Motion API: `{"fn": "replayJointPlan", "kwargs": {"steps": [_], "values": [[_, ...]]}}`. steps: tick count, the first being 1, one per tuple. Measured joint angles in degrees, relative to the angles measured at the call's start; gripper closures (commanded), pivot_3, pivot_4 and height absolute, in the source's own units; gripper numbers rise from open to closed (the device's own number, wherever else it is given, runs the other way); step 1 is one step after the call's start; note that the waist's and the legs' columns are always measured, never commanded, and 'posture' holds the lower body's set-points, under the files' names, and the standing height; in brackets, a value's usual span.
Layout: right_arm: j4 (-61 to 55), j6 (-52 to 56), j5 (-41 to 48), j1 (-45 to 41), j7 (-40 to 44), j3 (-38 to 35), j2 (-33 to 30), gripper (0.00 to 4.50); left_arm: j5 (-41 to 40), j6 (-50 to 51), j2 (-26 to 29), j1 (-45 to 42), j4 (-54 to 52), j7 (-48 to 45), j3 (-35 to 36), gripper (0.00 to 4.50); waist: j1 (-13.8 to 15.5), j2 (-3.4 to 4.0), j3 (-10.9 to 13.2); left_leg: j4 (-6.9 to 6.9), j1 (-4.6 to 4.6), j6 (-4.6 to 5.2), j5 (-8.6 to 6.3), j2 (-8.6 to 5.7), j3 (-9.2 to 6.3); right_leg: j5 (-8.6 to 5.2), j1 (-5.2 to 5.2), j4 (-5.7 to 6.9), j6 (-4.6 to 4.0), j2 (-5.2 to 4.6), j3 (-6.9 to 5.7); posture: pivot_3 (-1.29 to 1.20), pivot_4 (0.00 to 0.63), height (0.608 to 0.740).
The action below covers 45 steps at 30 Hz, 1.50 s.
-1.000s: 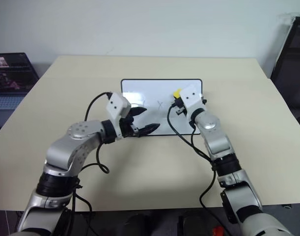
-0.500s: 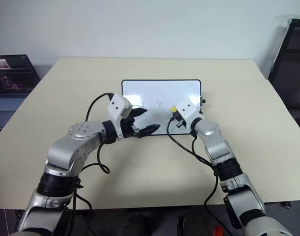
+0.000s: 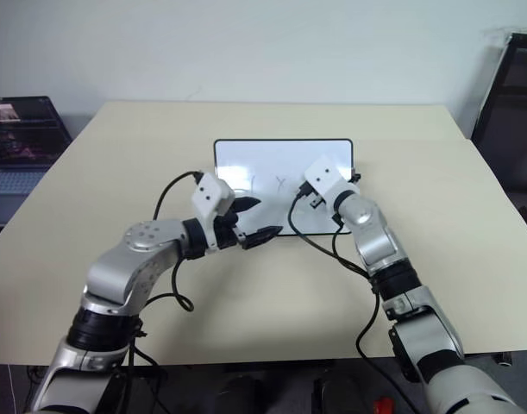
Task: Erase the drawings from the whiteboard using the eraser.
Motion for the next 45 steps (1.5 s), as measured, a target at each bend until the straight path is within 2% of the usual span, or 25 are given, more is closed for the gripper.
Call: {"fn": "replayJointPlan", "kwargs": {"steps": [9,14,17,26,29,38,42,45], "values": [[-7.77,6.54,0.28,5.30,10.40,1.44,-2.72,3.30,0.02,0.00,0.00,1.04,-0.78,0.00,-0.01,0.00,-0.01,0.00,0.00,0.01,0.15,0.01,0.00,0.00,-0.01,0.00,0.12,0.03,0.00,0.00,0.00,0.00,0.150,0.740],[-11.42,9.54,0.26,7.89,13.23,1.67,-3.57,3.30,0.02,0.00,0.00,1.04,-0.86,-0.05,-0.02,0.00,-0.01,0.00,0.00,0.01,0.21,0.01,0.00,-0.01,-0.01,0.00,0.16,0.04,0.01,0.01,0.00,0.00,0.150,0.740],[-11.54,9.54,0.21,7.89,13.17,1.64,-3.45,3.30,0.03,0.00,0.00,1.04,-0.86,-0.09,-0.02,0.00,-0.06,-0.01,0.00,0.00,0.20,0.00,0.00,0.00,0.01,0.00,0.14,0.04,0.01,0.01,0.01,0.00,0.150,0.740],[-7.30,5.65,-1.49,3.84,6.06,0.93,-1.93,3.30,0.03,0.00,-0.10,1.04,-0.97,-0.17,-0.32,0.00,0.02,-0.07,0.09,-0.04,0.02,0.00,0.00,-0.01,-0.02,0.00,0.02,-0.06,0.01,0.00,-0.01,0.00,0.150,0.740],[-7.31,5.95,-1.58,3.86,6.32,0.93,-2.03,3.30,0.03,0.00,-0.10,1.04,-0.98,-0.15,-0.32,0.00,0.04,-0.07,0.09,-0.04,0.02,0.00,0.00,-0.01,-0.02,0.00,0.03,-0.07,0.01,-0.01,-0.01,0.00,0.150,0.740],[-13.15,12.77,-0.43,8.15,14.21,1.32,-3.32,3.30,0.01,0.00,-0.12,1.52,-1.50,-0.06,-0.34,0.00,-0.05,-0.08,0.08,-0.03,0.14,0.00,0.00,0.00,-0.01,0.00,0.12,-0.05,0.01,0.00,0.00,0.00,0.150,0.740],[-13.62,13.66,-0.40,8.25,14.32,1.05,-2.93,3.30,0.02,0.00,-0.11,1.53,-1.50,-0.08,-0.34,0.00,-0.05,-0.08,0.09,-0.03,0.16,0.00,0.00,0.00,-0.02,-0.01,0.12,-0.03,0.02,0.01,0.00,0.00,0.150,0.740],[-12.47,13.86,1.99,8.10,12.06,-2.04,-0.01,3.30,0.03,-0.02,-0.11,1.53,-1.49,-0.07,-0.34,0.00,-0.21,-0.10,0.11,-0.03,0.16,0.00,0.00,0.01,0.02,0.00,0.10,-0.02,0.02,0.02,0.02,0.00,0.150,0.740]]}}
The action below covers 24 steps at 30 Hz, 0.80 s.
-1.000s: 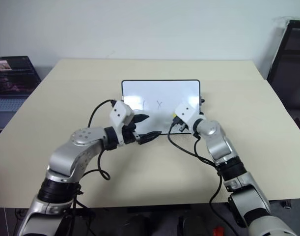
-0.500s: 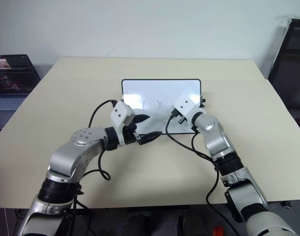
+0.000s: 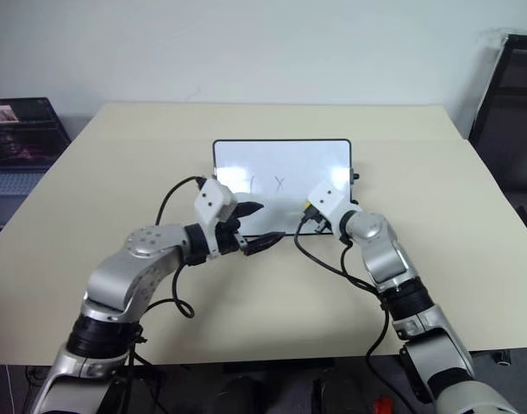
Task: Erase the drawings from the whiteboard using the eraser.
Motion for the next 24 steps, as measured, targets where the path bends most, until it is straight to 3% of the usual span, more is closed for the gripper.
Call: {"fn": "replayJointPlan", "kwargs": {"steps": [13,20,24], "values": [[3.59,-3.01,1.39,-3.08,-6.93,-3.42,0.87,3.30,0.03,-0.07,0.00,0.68,-0.02,0.16,0.01,0.00,0.22,-0.01,0.06,-0.05,-0.14,0.00,-0.01,-0.03,-0.04,0.00,-0.08,-0.09,0.00,-0.02,-0.03,0.00,0.150,0.740],[-2.97,0.91,1.23,0.70,1.69,2.55,-4.26,3.30,0.06,-0.08,0.02,0.96,-0.17,0.33,0.11,0.00,0.19,-0.02,0.07,-0.08,-0.15,0.00,-0.01,-0.02,-0.05,0.00,-0.06,-0.19,0.00,-0.02,-0.04,0.00,0.150,0.740],[-3.45,0.90,1.34,1.36,1.04,2.57,-3.89,3.30,0.06,-0.15,-0.07,0.97,-0.17,0.48,0.09,0.00,0.05,-0.03,0.08,-0.08,-0.13,0.00,-0.01,0.00,-0.05,0.00,-0.07,-0.16,0.00,-0.01,-0.04,0.00,0.150,0.740]]}}
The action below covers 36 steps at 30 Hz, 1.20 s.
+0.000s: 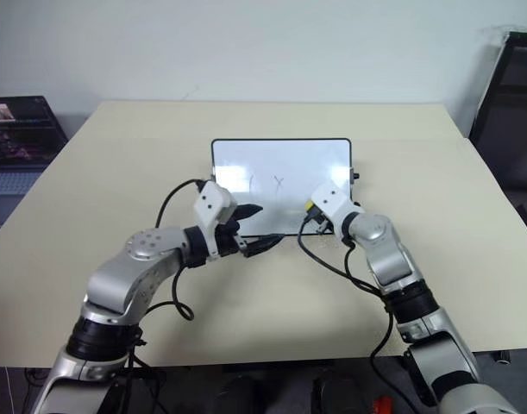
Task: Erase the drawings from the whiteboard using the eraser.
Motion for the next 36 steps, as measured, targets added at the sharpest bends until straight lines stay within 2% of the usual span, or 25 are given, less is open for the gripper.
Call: {"fn": "replayJointPlan", "kwargs": {"steps": [10,15,23,28,36], "values": [[-5.59,-2.15,5.23,2.10,-4.45,-8.60,2.89,3.30,0.80,-0.38,-1.32,0.91,0.00,3.87,1.60,0.00,0.34,0.00,0.29,-0.29,-0.20,-0.01,-0.01,0.01,-0.03,0.00,-0.08,-0.46,0.00,-0.02,-0.05,0.00,0.150,0.740],[-14.10,-0.38,9.07,7.84,-3.35,-9.58,3.15,3.30,1.61,0.27,-2.22,0.91,-0.02,8.66,4.29,0.00,0.53,-0.01,0.28,-0.81,-0.21,-0.03,0.00,0.01,0.04,0.00,-0.16,-0.81,-0.01,-0.08,-0.02,0.00,0.150,0.740],[-27.48,1.97,10.53,18.78,-3.68,-8.79,1.73,3.30,2.09,2.96,-2.42,1.26,-0.66,13.69,7.88,0.00,0.83,-0.01,0.29,-0.84,-0.22,-0.03,-0.01,0.02,0.05,0.00,-0.17,-0.89,0.00,-0.09,-0.02,0.00,0.150,0.740],[-27.11,0.37,8.94,17.52,-3.32,-5.08,0.86,3.30,2.22,3.57,-2.35,2.34,-0.61,14.54,8.30,0.00,0.77,-0.01,0.29,-0.81,-0.12,-0.07,0.02,0.00,0.04,0.00,-0.11,-0.79,0.00,-0.08,-0.04,0.00,0.150,0.740],[-17.41,-5.73,7.10,7.90,-1.82,-1.27,1.89,3.30,3.49,5.31,-1.85,2.37,-0.34,14.68,8.25,0.00,0.84,-0.01,0.29,-0.81,-0.14,-0.09,0.03,0.00,0.04,0.00,-0.12,-0.80,-0.01,-0.08,-0.05,0.00,0.150,0.740]]}}
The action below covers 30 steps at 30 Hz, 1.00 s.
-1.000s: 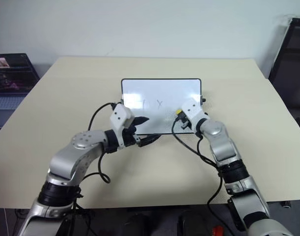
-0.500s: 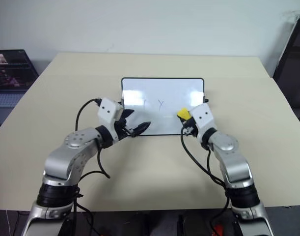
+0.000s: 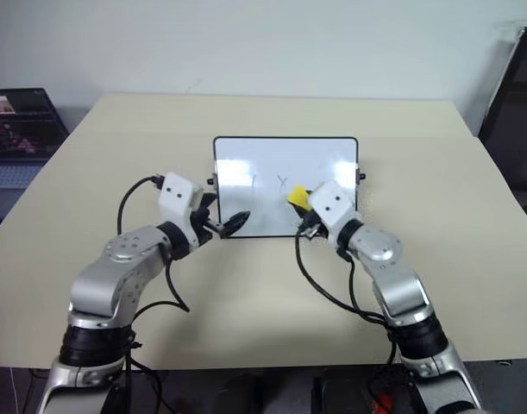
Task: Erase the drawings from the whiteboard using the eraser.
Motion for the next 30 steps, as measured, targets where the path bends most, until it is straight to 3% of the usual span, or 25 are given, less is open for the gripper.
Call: {"fn": "replayJointPlan", "kwargs": {"steps": [16,21,30], "values": [[44.99,-22.85,-9.74,-24.99,-0.92,4.21,3.69,3.31,1.37,0.90,1.07,-4.54,4.08,-3.32,-3.31,0.00,-0.35,0.00,0.00,-0.01,-0.03,-0.18,0.10,0.04,0.07,0.01,-0.09,0.04,-0.01,-0.02,0.02,0.00,0.150,0.740],[48.89,-26.34,-11.51,-26.26,-0.52,4.44,3.90,3.31,1.71,-0.12,1.12,-4.26,4.16,-4.38,-3.55,0.00,-0.52,0.00,-0.01,0.07,0.05,-0.17,0.11,0.03,0.05,0.01,-0.01,0.16,-0.02,-0.02,0.02,0.00,0.150,0.740],[44.91,-31.26,-16.83,-22.53,6.84,10.71,-1.03,3.31,2.23,-0.60,0.92,-3.57,4.17,-5.25,-3.72,0.00,-0.50,-0.01,-0.04,0.15,0.19,-0.14,0.11,0.02,-0.01,0.02,0.14,0.25,-0.02,-0.02,-0.02,0.00,0.150,0.740]]}}
